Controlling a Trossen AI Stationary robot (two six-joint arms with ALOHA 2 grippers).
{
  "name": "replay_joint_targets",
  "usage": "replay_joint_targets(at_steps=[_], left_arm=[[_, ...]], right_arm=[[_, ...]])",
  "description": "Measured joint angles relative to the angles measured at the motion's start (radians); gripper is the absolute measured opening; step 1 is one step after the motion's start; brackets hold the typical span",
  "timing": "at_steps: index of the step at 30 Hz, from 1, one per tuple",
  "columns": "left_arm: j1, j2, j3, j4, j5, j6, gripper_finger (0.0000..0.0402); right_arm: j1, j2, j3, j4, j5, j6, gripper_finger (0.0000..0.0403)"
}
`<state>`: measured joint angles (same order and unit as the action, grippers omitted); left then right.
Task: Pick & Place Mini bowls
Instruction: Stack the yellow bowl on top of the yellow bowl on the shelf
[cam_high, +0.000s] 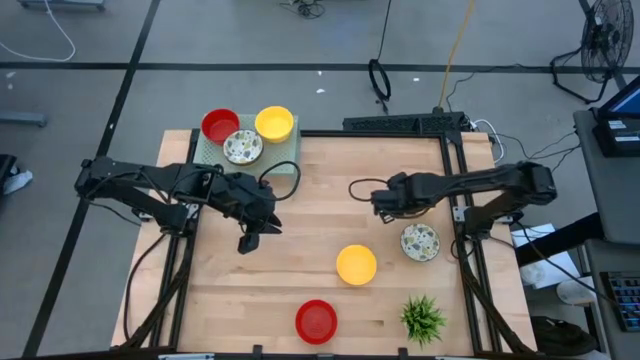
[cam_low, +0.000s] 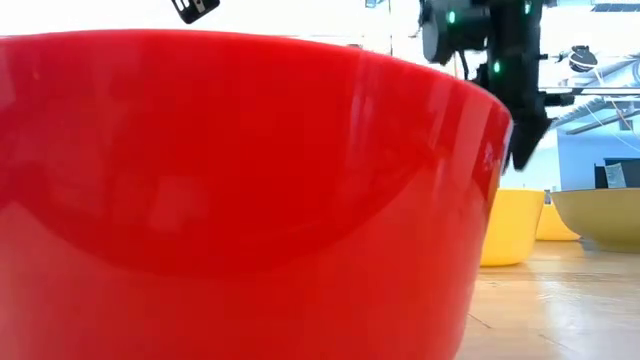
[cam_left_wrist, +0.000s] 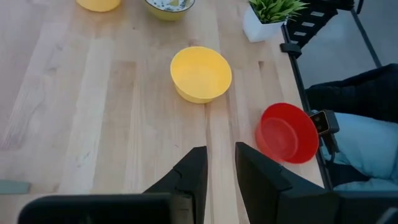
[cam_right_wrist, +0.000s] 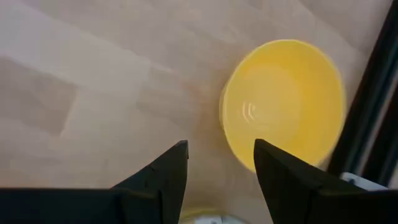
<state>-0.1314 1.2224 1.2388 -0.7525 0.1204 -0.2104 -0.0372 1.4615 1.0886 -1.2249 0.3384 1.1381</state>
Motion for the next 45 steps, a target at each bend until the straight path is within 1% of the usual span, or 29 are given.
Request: replay_joint_targets(at_steps=[3,7,11,14,19,22,25,31,33,37,40,42,45], left_arm=[[-0.001,0.000,0.000,0.000,0.000,-0.001,0.0086],[-0.001,0.000,0.000,0.000,0.000,-0.002,0.0086],[-0.001,0.000,0.000,0.000,0.001,-0.002,0.0086],[0.000,0.000,0.000,0.000,0.001,0.000,0.0086],[0.000,0.000,0.000,0.000,0.001,0.010,0.0086],[0.000,0.000,0.000,-0.001,0.001,0.011,0.0086],[0.000,0.000,0.000,-0.001,0.001,0.014,0.0086],[0.000,0.000,0.000,-0.001,0.001,0.014,0.0086],[0.000,0.000,0.000,-0.001,0.001,0.014,0.0086],[0.000,0.000,0.000,-0.001,0.001,0.019,0.0086],[0.000,0.000,0.000,0.000,0.001,0.025,0.0086],[0.000,0.000,0.000,0.000,0.001,0.025,0.0086],[0.000,0.000,0.000,0.000,0.001,0.027,0.0086]], right_arm=[[-0.046,-0.001,-0.086,0.061,-0.007,-0.017,0.0171],[-0.108,0.000,-0.206,0.190,-0.076,-0.032,0.0171],[-0.144,0.000,-0.296,0.326,-0.125,-0.077,0.0171],[-0.163,0.000,-0.338,0.403,-0.131,-0.109,0.0171],[-0.173,-0.002,-0.353,0.465,-0.131,-0.207,0.0168],[-0.170,-0.002,-0.356,0.508,-0.149,-0.260,0.0151],[-0.170,-0.001,-0.356,0.560,-0.160,-0.272,0.0119],[-0.169,-0.001,-0.354,0.588,-0.157,-0.272,0.0024],[-0.158,0.000,-0.355,0.619,-0.156,-0.293,0.0008],[-0.124,0.000,-0.355,0.780,-0.199,-0.306,0.0009],[-0.081,-0.001,-0.354,0.980,-0.234,-0.313,0.0004],[-0.046,0.000,-0.352,1.125,-0.239,-0.321,0.0003],[0.005,0.003,-0.324,1.251,-0.248,-0.355,0.0001]])
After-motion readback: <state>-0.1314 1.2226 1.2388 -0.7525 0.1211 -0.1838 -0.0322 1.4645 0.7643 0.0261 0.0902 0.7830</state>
